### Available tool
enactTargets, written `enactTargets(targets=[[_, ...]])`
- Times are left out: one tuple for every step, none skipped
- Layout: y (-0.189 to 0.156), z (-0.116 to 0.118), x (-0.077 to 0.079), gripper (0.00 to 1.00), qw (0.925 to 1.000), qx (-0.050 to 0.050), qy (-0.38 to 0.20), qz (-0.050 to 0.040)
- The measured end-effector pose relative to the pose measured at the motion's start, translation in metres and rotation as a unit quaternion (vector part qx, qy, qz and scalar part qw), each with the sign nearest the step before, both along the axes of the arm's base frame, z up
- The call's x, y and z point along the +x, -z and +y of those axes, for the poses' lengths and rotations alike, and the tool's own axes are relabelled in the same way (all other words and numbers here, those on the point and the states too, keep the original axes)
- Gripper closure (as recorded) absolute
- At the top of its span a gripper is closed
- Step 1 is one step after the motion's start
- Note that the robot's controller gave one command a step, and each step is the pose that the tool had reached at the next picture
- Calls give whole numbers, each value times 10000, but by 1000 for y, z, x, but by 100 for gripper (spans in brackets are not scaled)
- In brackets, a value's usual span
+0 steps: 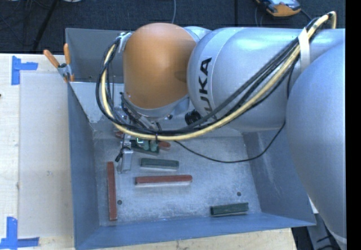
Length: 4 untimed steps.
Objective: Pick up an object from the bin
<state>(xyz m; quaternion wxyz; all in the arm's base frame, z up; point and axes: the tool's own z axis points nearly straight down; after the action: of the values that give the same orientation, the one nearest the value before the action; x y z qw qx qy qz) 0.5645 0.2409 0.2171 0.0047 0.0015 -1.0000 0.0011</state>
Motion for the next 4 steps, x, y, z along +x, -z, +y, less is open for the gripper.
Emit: enactTargets(targets=[[-5, -1, 2, 0, 10000, 9, 20, -40], [58, -56, 20, 0, 9994, 17, 328, -61], [102, -95, 14, 0, 10000, 5, -45, -34], [146, -65, 37, 0, 9999, 13, 123, -69]])
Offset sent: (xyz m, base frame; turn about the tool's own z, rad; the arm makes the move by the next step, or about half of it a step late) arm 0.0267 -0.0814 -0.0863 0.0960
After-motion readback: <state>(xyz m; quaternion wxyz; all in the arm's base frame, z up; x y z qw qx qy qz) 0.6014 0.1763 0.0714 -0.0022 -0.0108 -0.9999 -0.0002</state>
